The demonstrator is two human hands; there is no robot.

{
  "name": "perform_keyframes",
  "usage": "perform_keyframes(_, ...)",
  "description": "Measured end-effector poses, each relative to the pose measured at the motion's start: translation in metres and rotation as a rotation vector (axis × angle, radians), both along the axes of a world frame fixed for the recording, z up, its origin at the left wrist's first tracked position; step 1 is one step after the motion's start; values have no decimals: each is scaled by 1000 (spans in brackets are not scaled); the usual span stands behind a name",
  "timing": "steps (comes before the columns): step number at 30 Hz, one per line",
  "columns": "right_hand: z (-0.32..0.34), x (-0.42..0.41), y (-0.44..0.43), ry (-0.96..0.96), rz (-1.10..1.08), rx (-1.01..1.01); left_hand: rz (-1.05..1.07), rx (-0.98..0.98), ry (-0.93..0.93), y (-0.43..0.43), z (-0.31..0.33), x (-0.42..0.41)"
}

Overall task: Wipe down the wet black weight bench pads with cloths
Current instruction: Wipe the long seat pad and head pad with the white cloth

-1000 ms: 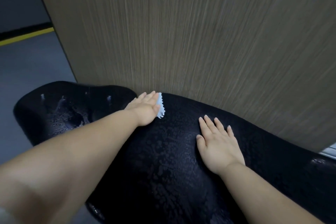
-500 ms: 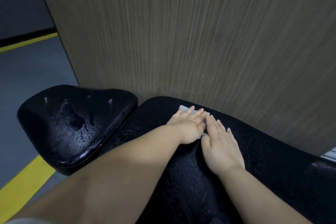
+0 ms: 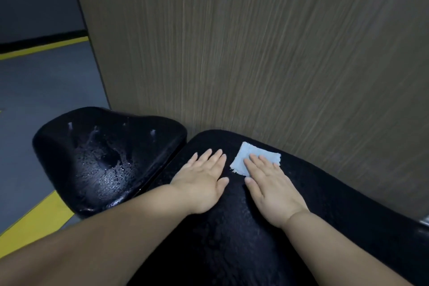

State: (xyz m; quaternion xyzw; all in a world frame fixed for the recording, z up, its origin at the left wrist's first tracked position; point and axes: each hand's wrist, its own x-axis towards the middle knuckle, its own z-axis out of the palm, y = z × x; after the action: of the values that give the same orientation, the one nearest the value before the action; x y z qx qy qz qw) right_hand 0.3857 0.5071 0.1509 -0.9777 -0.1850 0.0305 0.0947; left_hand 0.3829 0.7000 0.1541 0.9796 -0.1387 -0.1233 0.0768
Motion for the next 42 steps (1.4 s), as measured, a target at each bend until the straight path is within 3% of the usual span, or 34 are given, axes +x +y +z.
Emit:
perform_keyframes(8, 7, 42, 41, 35, -106, -43, 11, 26, -9, 39, 0, -25)
perform_keyframes(18, 5, 91, 98, 5, -83, -16, 81, 63, -68, 64, 5, -1)
perform_keyframes(24, 1, 106, 123, 1, 17, -1, 181, -19, -329, 71, 6, 6)
perform_keyframes(27, -1, 107, 136, 18, 97, 14, 226, -58, -345, 75, 3, 11)
perform_keyframes(29, -3, 107, 140, -2, 114, 63, 229, -87, -329, 76, 0, 15)
perform_keyframes(34, -6, 110, 132, 90, 6, 423, 225, -162, -253, 75, -6, 24)
perform_keyframes(42, -10, 110, 137, 38, 54, 188, 212, -115, -198, 72, -3, 29)
